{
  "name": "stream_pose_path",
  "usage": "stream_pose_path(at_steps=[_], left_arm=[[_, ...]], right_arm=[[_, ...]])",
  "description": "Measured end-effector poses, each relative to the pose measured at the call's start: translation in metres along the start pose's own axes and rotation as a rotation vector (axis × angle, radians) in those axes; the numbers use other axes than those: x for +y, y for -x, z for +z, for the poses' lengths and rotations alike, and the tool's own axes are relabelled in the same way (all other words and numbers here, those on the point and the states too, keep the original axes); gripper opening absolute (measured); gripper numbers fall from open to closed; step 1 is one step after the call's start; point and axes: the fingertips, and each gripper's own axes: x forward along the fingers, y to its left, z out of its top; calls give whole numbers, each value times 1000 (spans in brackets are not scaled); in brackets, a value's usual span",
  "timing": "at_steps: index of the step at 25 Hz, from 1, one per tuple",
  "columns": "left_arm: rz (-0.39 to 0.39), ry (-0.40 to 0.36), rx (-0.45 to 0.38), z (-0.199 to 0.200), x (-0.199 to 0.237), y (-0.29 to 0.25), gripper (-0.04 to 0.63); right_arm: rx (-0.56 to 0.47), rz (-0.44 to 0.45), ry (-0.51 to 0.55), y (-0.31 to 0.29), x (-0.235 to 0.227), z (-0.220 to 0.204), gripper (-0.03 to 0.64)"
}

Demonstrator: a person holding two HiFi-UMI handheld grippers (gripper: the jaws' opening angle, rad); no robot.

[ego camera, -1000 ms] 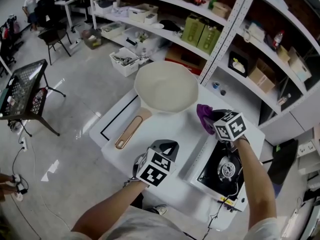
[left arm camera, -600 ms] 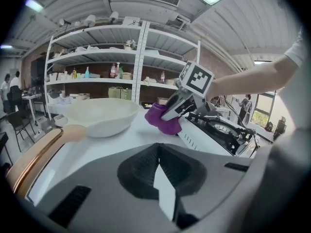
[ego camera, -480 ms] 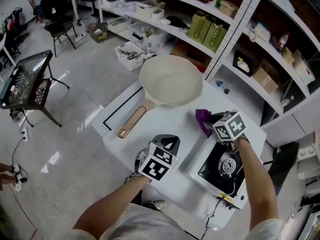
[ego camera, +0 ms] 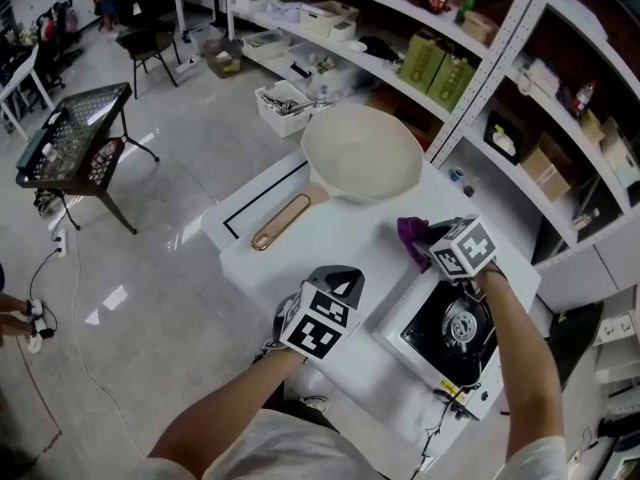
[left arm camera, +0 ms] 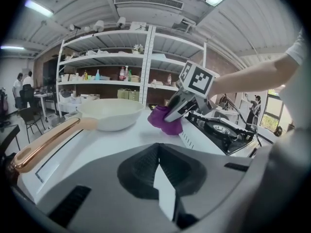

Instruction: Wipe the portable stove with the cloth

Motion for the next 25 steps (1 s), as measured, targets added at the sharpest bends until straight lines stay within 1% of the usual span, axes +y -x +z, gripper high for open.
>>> stream_pose_path(at_steps=[5, 11, 15, 25], left_arm=[[38, 26, -4, -13, -1, 15, 3], [62, 37, -11, -23, -10, 22, 3], [62, 42, -7, -28, -17, 27, 3], [35, 25, -15, -35, -26, 46, 3]], right_arm=[[21, 39, 41, -5, 28, 4, 61], [25, 75, 70, -6, 57, -1, 61], [19, 91, 71, 0, 72, -1, 61], [9, 121, 45, 3, 113, 0, 61]])
